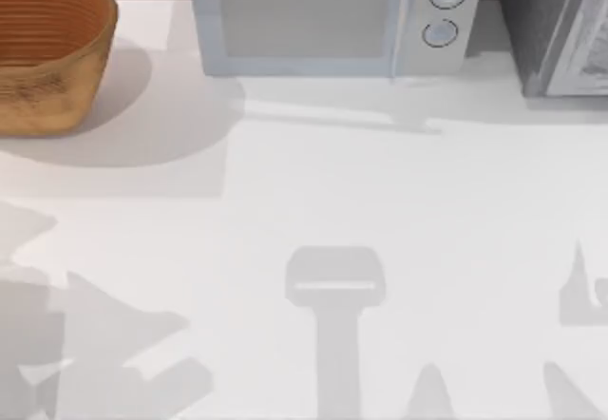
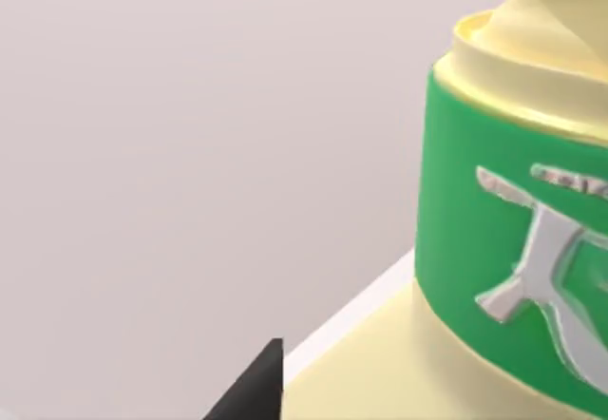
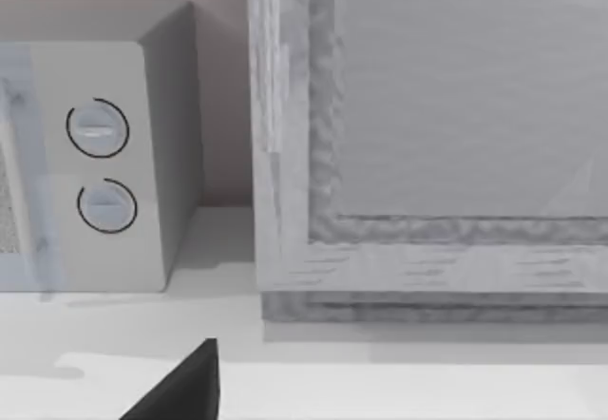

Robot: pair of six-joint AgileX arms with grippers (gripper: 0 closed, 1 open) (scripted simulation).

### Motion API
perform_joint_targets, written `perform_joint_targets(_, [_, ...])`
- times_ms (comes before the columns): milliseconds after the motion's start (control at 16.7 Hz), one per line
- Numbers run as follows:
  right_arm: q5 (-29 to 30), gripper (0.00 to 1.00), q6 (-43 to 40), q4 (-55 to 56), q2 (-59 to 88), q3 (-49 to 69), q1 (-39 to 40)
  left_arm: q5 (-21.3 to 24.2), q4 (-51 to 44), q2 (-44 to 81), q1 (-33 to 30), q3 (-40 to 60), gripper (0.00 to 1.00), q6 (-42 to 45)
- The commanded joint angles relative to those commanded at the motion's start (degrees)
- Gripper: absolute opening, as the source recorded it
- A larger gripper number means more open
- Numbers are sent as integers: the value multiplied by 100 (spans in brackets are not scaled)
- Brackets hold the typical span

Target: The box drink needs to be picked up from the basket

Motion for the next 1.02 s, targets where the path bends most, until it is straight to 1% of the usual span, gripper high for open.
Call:
perform_joint_targets(660, [0, 100, 0, 0, 0, 0, 0, 0, 0, 0, 0, 0, 98, 0])
perform_joint_targets(720, [0, 100, 0, 0, 0, 0, 0, 0, 0, 0, 0, 0, 100, 0])
perform_joint_targets(1020, [0, 100, 0, 0, 0, 0, 0, 0, 0, 0, 0, 0, 100, 0])
